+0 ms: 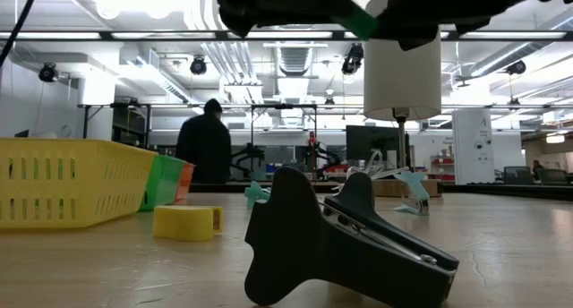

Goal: Pick and place Stapler, Stapler remover, tape
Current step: Put the green stapler into the green basket

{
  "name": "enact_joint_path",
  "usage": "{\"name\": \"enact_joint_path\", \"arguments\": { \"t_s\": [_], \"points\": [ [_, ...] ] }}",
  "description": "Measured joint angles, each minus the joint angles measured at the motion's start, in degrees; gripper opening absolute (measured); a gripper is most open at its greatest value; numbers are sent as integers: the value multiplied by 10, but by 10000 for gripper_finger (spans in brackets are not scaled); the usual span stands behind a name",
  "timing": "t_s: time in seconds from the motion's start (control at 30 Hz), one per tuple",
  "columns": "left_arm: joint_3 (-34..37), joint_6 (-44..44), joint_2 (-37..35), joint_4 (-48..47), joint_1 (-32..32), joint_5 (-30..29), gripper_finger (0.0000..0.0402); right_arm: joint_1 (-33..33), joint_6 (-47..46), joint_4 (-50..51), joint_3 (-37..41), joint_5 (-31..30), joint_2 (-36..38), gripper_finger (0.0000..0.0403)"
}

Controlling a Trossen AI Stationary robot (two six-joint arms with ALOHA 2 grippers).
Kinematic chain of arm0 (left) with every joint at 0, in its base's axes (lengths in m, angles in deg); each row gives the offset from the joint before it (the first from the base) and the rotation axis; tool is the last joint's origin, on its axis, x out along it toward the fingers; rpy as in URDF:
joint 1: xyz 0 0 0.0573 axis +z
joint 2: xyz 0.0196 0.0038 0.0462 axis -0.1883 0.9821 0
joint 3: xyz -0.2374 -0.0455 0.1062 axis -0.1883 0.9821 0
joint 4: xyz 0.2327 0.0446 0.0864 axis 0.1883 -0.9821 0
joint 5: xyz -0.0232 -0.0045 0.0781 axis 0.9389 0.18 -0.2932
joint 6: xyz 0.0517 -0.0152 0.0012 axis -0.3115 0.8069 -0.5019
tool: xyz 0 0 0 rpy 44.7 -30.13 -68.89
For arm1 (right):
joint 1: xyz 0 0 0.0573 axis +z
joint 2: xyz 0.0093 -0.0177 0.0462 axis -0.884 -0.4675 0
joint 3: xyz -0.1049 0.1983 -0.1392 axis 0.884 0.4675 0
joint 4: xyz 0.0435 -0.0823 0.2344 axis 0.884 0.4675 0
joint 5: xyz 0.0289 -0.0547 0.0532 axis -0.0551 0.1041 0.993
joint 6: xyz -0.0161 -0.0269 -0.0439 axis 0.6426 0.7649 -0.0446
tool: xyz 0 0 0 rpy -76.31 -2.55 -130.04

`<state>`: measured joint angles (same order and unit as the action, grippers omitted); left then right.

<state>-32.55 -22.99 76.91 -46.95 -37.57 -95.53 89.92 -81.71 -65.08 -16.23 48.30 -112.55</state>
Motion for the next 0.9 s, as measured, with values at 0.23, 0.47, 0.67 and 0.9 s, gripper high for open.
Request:
{"name": "enact_joint_path", "arguments": {
  "t_s": [0.23,0.47,0.67,0.9],
  "points": [
    [0,95,-69,-191,-5,-6,74,1,-11,33,0,0,1,201],
    [0,267,-137,-462,-11,-16,74,1,-12,33,0,0,1,198],
    [2,485,-156,-723,-12,-38,74,1,-13,33,0,0,1,196],
    [49,633,-152,-791,-12,23,74,1,-20,34,0,0,1,195]
  ]
}}
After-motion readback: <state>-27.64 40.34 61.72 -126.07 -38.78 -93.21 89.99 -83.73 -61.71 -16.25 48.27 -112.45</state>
